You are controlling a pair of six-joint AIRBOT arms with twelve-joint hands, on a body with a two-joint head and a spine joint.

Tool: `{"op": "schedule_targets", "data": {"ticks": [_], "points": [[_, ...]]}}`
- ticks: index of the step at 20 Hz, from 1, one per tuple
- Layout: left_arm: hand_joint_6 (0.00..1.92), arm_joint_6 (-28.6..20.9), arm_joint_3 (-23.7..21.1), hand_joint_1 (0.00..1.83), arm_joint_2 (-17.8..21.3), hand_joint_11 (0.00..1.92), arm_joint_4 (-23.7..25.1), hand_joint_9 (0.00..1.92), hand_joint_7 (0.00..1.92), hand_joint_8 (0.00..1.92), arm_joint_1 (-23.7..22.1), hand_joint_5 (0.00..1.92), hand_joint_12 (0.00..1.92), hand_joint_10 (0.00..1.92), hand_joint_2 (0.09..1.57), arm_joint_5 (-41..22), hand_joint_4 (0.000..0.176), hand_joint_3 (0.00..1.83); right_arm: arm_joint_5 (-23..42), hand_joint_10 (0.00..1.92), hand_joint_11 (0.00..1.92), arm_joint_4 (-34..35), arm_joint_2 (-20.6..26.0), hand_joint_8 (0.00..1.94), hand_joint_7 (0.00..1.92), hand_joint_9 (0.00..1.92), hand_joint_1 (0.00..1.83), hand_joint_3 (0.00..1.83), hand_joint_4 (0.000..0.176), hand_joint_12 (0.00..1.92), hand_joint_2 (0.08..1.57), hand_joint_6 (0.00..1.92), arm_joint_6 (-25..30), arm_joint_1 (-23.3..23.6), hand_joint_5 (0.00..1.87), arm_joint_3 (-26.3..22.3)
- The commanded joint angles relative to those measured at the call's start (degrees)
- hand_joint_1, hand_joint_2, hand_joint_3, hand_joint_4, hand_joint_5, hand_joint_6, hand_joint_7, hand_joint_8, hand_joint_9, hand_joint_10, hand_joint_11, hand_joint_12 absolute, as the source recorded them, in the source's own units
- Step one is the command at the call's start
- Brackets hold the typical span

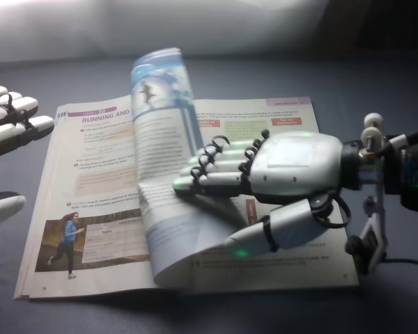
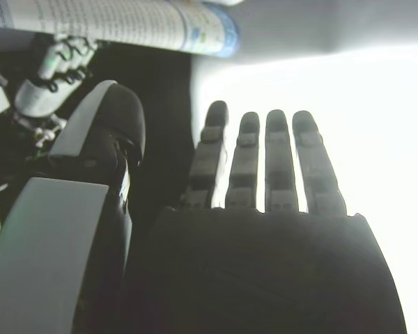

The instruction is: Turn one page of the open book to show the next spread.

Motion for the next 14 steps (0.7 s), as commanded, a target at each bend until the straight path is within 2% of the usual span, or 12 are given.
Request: {"op": "schedule_targets", "data": {"ticks": [1, 2, 3, 4, 6, 7, 8, 9, 10, 11, 14], "points": [[0.01, 0.0, -0.1, 0.31, 0.3, 0.00, -1.8, 0.00, 0.02, 0.00, 0.2, 0.15, 0.00, 0.00, 1.47, -7.6, 0.000, 0.01, 7.3, 0.00, 0.00, 3.6, -0.7, 0.00, 0.00, 0.00, 0.00, 0.00, 0.000, 0.00, 1.24, 0.00, -0.4, 1.3, 0.00, 0.2], [0.01, 0.0, -0.1, 0.31, 0.1, 0.00, -2.0, 0.00, 0.02, 0.00, 0.6, 0.15, 0.00, 0.00, 1.47, -7.7, 0.000, 0.01, 8.2, 0.00, 0.00, 4.1, -1.5, 0.00, 0.00, 0.00, 0.00, 0.00, 0.000, 0.00, 1.24, 0.00, -0.8, 2.1, 0.00, 0.6], [0.00, 0.0, -0.1, 0.12, -0.1, 0.00, -2.0, 0.00, 0.00, 0.00, 0.8, 0.03, 0.00, 0.00, 1.49, -7.6, 0.000, 0.01, 8.8, 0.00, 0.00, 4.2, -1.6, 0.00, 0.00, 0.00, 0.00, 0.00, 0.000, 0.00, 1.24, 0.00, -1.0, 2.7, 0.00, 0.9], [0.00, 0.0, -0.1, 0.05, -0.3, 0.00, -2.0, 0.00, 0.00, 0.00, 0.8, 0.00, 0.00, 0.00, 1.50, -7.5, 0.000, 0.01, 9.6, 0.00, 0.00, 4.4, -2.5, 0.00, 0.00, 0.00, 0.00, 0.00, 0.000, 0.00, 1.24, 0.00, -1.5, 3.7, 0.00, 1.4], [0.00, 0.0, 0.1, 0.00, -0.6, 0.00, -2.0, 0.00, 0.00, 0.00, 0.9, 0.00, 0.00, 0.00, 1.49, -7.3, 0.000, 0.00, 11.2, 0.00, 0.00, 5.2, -4.3, 0.00, 0.00, 0.00, 0.00, 0.00, 0.000, 0.00, 1.22, 0.00, -2.6, 5.1, 0.00, 2.2], [0.01, -0.1, 0.3, 0.02, -0.9, 0.26, -1.9, 0.23, 0.12, 0.01, 0.9, 0.11, 0.13, 0.02, 1.45, -7.3, 0.000, 0.00, 12.3, 0.00, 0.00, 5.6, -5.4, 0.00, 0.00, 0.00, 0.00, 0.00, 0.000, 0.00, 1.22, 0.00, -3.0, 5.8, 0.00, 2.7], [0.01, -0.1, 0.3, 0.02, -1.0, 0.26, -1.9, 0.23, 0.12, 0.01, 0.9, 0.11, 0.13, 0.02, 1.45, -7.3, 0.000, 0.00, 13.1, 0.00, 0.00, 5.9, -6.2, 0.00, 0.00, 0.00, 0.00, 0.00, 0.000, 0.00, 1.22, 0.00, -3.2, 6.5, 0.00, 3.0], [0.00, -0.1, 0.4, 0.00, -1.1, 0.05, -1.8, 0.12, 0.04, 0.00, 0.9, 0.06, 0.38, 0.00, 1.53, -7.3, 0.062, 0.00, 14.1, 0.00, 0.00, 6.5, -7.2, 0.00, 0.00, 0.00, 0.00, 0.00, 0.000, 0.00, 1.20, 0.00, -3.7, 7.4, 0.00, 3.3], [0.01, -0.2, 0.5, 0.00, -1.1, 0.17, -1.7, 0.31, 0.19, 0.00, 0.9, 0.12, 0.60, 0.00, 1.42, -7.4, 0.000, 0.00, 14.8, 0.00, 0.00, 6.8, -7.9, 0.00, 0.00, 0.00, 0.00, 0.00, 0.000, 0.00, 1.23, 0.00, -4.4, 8.4, 0.00, 3.3], [0.00, -0.2, 0.5, 0.00, -1.1, 0.17, -1.7, 0.34, 0.19, 0.00, 0.9, 0.10, 0.72, 0.00, 1.41, -7.4, 0.000, 0.00, 15.4, 0.00, 0.00, 6.8, -8.5, 0.00, 0.00, 0.00, 0.00, 0.00, 0.000, 0.00, 1.23, 0.00, -4.8, 9.2, 0.00, 3.3], [0.00, -0.3, 0.8, 0.00, -1.4, 0.17, -1.6, 0.35, 0.19, 0.00, 0.8, 0.10, 0.75, 0.00, 1.41, -7.4, 0.000, 0.00, 17.3, 0.00, 0.00, 7.3, -9.7, 0.00, 0.00, 0.00, 0.00, 0.00, 0.000, 0.00, 1.22, 0.00, -5.4, 11.5, 0.00, 3.3]]}}
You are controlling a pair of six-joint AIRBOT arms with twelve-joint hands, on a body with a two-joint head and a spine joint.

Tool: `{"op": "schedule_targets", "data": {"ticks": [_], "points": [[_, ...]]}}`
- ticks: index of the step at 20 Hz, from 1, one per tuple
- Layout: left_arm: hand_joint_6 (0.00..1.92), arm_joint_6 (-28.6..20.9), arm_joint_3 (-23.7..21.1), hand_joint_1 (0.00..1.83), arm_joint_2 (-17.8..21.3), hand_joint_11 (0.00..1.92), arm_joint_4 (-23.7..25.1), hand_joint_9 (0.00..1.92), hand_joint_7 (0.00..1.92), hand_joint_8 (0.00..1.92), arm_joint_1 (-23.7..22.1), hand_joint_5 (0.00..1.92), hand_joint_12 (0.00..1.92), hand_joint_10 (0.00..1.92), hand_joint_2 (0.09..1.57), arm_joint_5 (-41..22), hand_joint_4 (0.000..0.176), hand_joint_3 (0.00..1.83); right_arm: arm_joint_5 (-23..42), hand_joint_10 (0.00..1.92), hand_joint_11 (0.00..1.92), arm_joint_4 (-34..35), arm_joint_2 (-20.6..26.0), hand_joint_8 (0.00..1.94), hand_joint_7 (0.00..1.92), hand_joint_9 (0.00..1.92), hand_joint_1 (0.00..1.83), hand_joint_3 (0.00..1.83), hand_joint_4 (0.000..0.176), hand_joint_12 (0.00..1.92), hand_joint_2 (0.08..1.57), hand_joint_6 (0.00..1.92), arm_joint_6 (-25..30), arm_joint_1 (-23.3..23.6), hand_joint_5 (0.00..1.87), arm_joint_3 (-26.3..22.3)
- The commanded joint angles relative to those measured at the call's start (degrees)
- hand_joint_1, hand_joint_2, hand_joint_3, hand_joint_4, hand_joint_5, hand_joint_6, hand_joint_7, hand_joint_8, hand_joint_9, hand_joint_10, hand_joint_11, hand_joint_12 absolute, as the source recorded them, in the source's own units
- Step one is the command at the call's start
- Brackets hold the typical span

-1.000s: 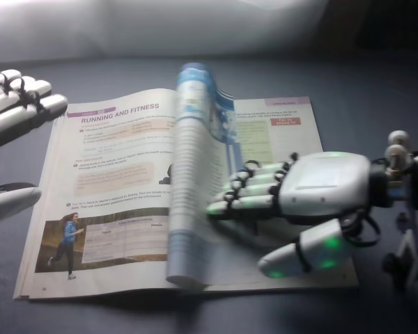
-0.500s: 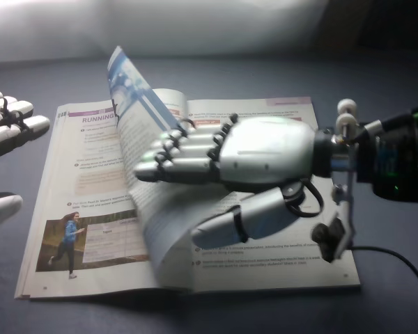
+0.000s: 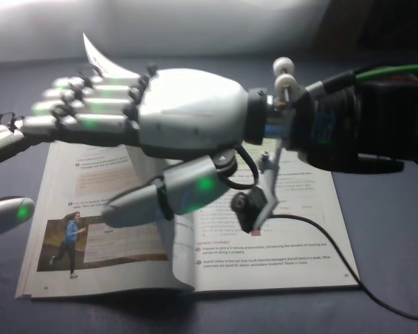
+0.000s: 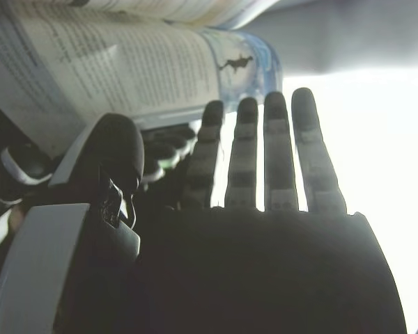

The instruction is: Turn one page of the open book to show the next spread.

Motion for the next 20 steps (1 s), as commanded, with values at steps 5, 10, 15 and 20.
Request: {"op": "schedule_targets", "data": {"ticks": [5, 10, 15, 20], "points": [[0.00, -0.3, 0.5, 0.00, -0.3, 0.17, -1.2, 0.35, 0.19, 0.00, -0.4, 0.10, 0.76, 0.00, 1.41, -7.6, 0.000, 0.00, 9.8, 0.00, 0.00, 4.1, 2.3, 0.00, 0.00, 0.00, 0.00, 0.00, 0.000, 0.00, 1.22, 0.00, -0.2, 2.4, 0.00, -1.6], [0.00, 0.0, -0.6, 0.00, 0.8, 0.16, -2.5, 0.35, 0.19, 0.00, 0.2, 0.10, 0.77, 0.00, 1.41, -9.5, 0.000, 0.00, 9.4, 0.00, 0.00, 2.8, 10.4, 0.00, 0.00, 0.00, 0.00, 0.00, 0.000, 0.00, 1.21, 0.00, -0.1, 1.5, 0.00, -6.7], [0.00, 0.8, -2.2, 0.23, 2.1, 0.00, -4.8, 0.00, 0.00, 0.00, 2.9, 0.02, 0.00, 0.00, 1.47, -14.0, 0.015, 0.00, 7.1, 0.00, 0.00, 3.1, 18.0, 0.00, 0.00, 0.00, 0.00, 0.00, 0.000, 0.00, 1.20, 0.00, -0.1, -2.1, 0.00, -11.5], [0.00, 0.8, -2.7, 0.16, 2.5, 0.00, -5.5, 0.00, 0.00, 0.00, 4.6, 0.04, 0.00, 0.00, 1.47, -16.5, 0.025, 0.00, 4.1, 0.00, 0.00, 5.4, 27.0, 0.00, 0.00, 0.00, 0.00, 0.01, 0.005, 0.00, 1.24, 0.00, -0.2, -5.5, 0.00, -14.9]]}}
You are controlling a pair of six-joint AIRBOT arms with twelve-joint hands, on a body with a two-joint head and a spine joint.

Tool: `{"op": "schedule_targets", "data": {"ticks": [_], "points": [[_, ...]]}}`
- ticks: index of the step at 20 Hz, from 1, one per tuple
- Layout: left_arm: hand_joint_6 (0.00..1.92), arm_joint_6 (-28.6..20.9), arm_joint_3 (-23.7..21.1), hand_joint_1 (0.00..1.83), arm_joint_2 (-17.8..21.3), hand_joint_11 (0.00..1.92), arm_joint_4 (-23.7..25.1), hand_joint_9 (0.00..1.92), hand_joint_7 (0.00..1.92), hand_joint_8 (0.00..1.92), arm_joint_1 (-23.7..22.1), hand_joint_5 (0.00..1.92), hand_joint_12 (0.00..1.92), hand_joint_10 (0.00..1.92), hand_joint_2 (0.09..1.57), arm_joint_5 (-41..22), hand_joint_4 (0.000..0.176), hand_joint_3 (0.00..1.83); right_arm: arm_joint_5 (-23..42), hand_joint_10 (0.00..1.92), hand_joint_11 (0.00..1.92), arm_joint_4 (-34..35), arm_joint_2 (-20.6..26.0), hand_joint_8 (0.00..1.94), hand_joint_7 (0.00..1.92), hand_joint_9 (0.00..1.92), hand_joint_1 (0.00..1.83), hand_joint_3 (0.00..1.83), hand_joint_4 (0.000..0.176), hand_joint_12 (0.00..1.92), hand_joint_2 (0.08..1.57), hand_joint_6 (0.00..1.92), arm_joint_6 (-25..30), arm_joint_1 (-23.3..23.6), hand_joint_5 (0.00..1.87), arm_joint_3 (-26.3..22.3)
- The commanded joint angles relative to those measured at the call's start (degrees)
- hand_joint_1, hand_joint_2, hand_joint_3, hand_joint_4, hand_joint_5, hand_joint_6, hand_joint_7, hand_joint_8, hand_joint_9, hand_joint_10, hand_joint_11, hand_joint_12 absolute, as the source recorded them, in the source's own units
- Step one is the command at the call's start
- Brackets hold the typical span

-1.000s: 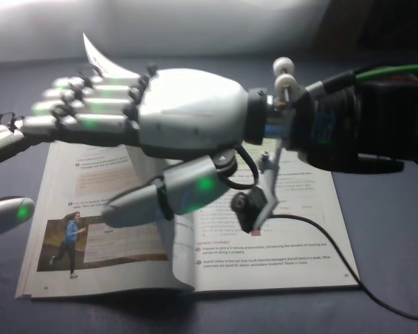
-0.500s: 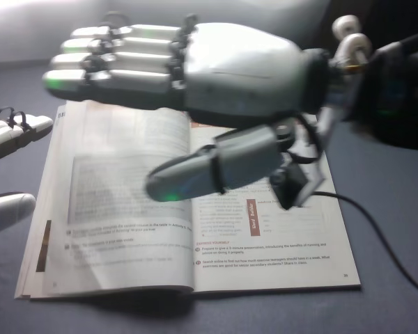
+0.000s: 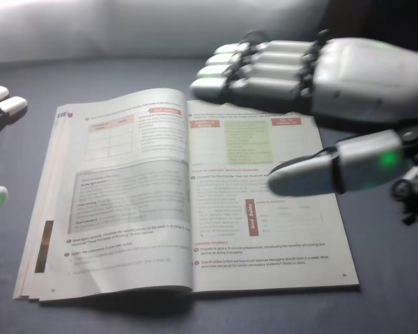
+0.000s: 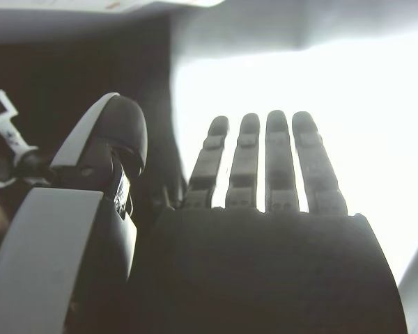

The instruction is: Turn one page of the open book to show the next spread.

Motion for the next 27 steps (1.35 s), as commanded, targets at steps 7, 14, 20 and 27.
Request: {"op": "schedule_targets", "data": {"ticks": [7, 14, 20, 27], "points": [[0.01, -1.9, 2.9, 0.04, -3.8, 0.00, 4.0, 0.00, 0.00, 0.00, -6.1, 0.03, 0.00, 0.00, 1.48, -3.5, 0.003, 0.00, 2.9, 0.00, 0.00, 14.5, 4.9, 0.00, 0.00, 0.00, 0.00, 0.00, 0.000, 0.00, 1.20, 0.00, -7.3, -8.0, 0.00, -2.5], [0.00, -5.3, 7.5, 0.00, -10.8, 0.00, 9.5, 0.00, 0.00, 0.00, -14.4, 0.00, 0.00, 0.00, 1.48, -0.8, 0.004, 0.00, 10.3, 0.00, 0.00, 33.0, 9.1, 0.00, 0.00, 0.00, 0.00, 0.02, 0.000, 0.00, 1.26, 0.00, -17.0, -20.1, 0.00, -5.8], [0.00, -5.4, 8.1, 0.13, -12.1, 0.00, 8.7, 0.00, 0.00, 0.00, -15.4, 0.00, 0.00, 0.00, 1.40, -3.4, 0.003, 0.00, 19.8, 0.00, 0.00, 40.4, 10.8, 0.00, 0.00, 0.00, 0.00, 0.03, 0.000, 0.00, 1.29, 0.00, -20.0, -24.5, 0.00, -7.4], [0.00, -4.3, 8.0, 0.08, -11.7, 0.00, 5.2, 0.00, 0.00, 0.00, -15.3, 0.00, 0.00, 0.00, 1.39, -10.7, 0.084, 0.00, 33.1, 0.00, 0.00, 45.1, 14.7, 0.00, 0.00, 0.00, 0.34, 0.00, 0.000, 0.00, 1.24, 0.00, -22.8, -26.2, 0.00, -9.9]]}}
